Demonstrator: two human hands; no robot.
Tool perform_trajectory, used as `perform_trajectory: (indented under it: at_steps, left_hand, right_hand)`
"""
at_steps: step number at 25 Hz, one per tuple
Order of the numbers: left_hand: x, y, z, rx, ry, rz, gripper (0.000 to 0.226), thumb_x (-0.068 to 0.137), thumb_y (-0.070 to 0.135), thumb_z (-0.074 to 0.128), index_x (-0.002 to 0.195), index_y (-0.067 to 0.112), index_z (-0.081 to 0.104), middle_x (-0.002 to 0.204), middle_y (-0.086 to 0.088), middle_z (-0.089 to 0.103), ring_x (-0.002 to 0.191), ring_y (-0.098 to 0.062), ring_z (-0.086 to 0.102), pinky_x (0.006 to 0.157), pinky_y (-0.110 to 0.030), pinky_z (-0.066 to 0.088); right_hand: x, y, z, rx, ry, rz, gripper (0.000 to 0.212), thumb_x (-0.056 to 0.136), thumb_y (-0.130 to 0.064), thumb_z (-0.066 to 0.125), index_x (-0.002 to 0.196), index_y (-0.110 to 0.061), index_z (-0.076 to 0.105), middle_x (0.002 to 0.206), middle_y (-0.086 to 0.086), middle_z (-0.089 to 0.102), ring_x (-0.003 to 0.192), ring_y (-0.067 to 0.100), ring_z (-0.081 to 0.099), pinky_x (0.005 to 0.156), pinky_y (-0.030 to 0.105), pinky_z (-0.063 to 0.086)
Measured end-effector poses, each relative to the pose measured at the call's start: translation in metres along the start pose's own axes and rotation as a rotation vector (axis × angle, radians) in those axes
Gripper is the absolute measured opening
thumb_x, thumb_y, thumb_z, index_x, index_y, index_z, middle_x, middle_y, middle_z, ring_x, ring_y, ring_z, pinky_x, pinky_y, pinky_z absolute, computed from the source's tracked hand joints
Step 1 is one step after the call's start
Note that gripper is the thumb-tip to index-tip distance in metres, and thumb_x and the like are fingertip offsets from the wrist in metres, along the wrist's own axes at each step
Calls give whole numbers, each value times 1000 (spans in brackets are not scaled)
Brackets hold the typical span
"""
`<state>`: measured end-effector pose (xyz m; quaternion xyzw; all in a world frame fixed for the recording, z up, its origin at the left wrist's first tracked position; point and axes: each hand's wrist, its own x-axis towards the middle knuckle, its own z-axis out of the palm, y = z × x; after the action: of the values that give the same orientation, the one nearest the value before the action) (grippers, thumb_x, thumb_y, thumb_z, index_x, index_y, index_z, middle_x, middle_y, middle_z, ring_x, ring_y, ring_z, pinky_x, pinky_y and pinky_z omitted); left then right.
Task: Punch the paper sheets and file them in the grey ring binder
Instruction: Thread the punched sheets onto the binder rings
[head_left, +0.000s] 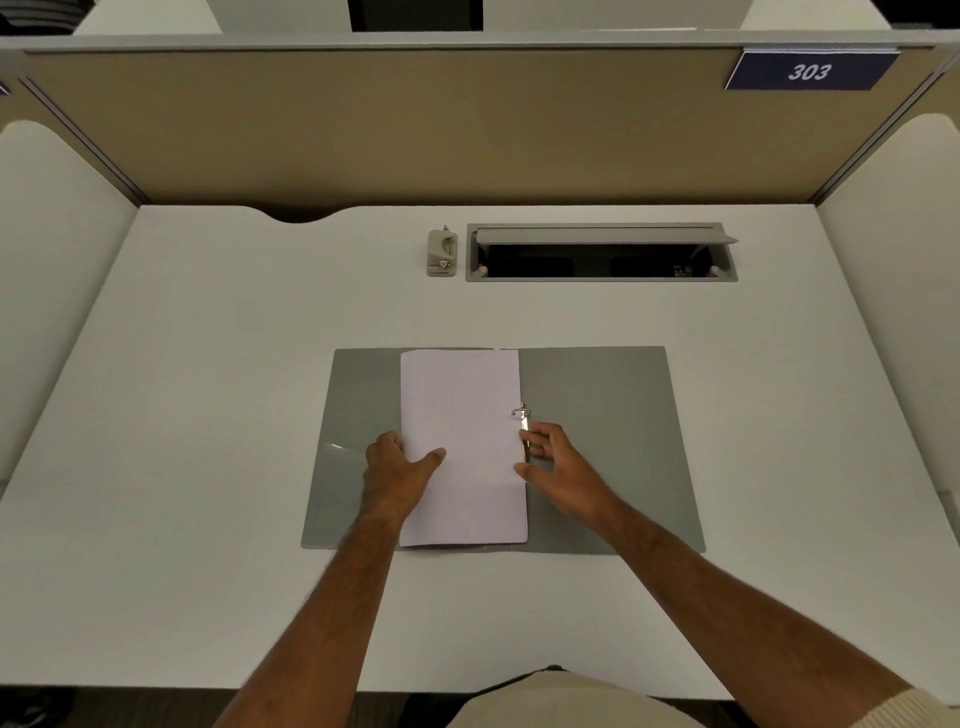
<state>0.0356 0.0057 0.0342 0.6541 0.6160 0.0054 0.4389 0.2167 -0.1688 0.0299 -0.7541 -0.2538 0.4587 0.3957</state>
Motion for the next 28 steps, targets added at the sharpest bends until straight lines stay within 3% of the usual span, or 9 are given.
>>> perform_trajectory:
  at_steps: [2,5,10,14,18,20,24,28]
  left_hand:
    - [-2,6,4,-80,-23,-9,92,74,48,87,145,7,43,141,-10,51,121,-27,58,101,-38,49]
    - [-7,19,8,-200,-74,-22,93,73,43,89,145,8,41,131,-9,61,104,-21,61,88,-31,50]
    - [-13,35,14,-338,-170,-17,68,77,37,87,132,14,53,119,-1,66,91,-9,66,65,-20,51]
    - [-17,45,16,-385,-198,14,47,85,27,82,125,11,62,116,-3,72,92,-15,71,68,-23,55]
    - [-20,56,19,-400,-257,50,28,91,25,75,115,14,66,111,-4,74,94,-17,72,74,-27,58]
    - [-21,61,23,-409,-303,62,29,91,26,75,116,14,67,113,-6,74,97,-20,72,81,-32,60]
    - [-26,71,33,-382,-365,87,40,92,33,73,126,16,60,118,-3,70,102,-20,71,86,-36,60]
    - [-35,83,46,-362,-423,93,39,94,34,70,127,19,56,120,-4,68,103,-20,70,90,-38,60]
  right_hand:
    - [1,1,-1,17,3,6,54,92,-20,70,137,-25,40,145,-9,52,127,7,51,103,24,39]
    - [3,3,-2,23,-13,6,54,93,-22,70,137,-25,40,145,-11,53,129,6,51,109,29,41]
    - [4,5,-2,28,-25,2,53,93,-25,70,137,-27,40,143,-14,54,130,4,51,108,29,41]
    - [3,4,-6,102,12,17,52,92,-16,70,134,-26,40,134,-6,58,121,6,56,90,14,46]
    - [1,9,-13,88,92,40,49,95,-10,64,138,-15,41,122,5,60,109,13,61,80,13,51]
    - [1,15,-17,82,107,44,44,96,-10,63,135,-14,44,117,6,62,104,14,62,82,14,52]
    - [2,26,-21,96,100,57,36,98,-18,62,130,-18,47,110,3,65,106,21,65,93,32,54]
    - [3,25,-23,69,78,67,32,100,-27,59,129,-21,47,108,0,63,102,17,64,94,35,56]
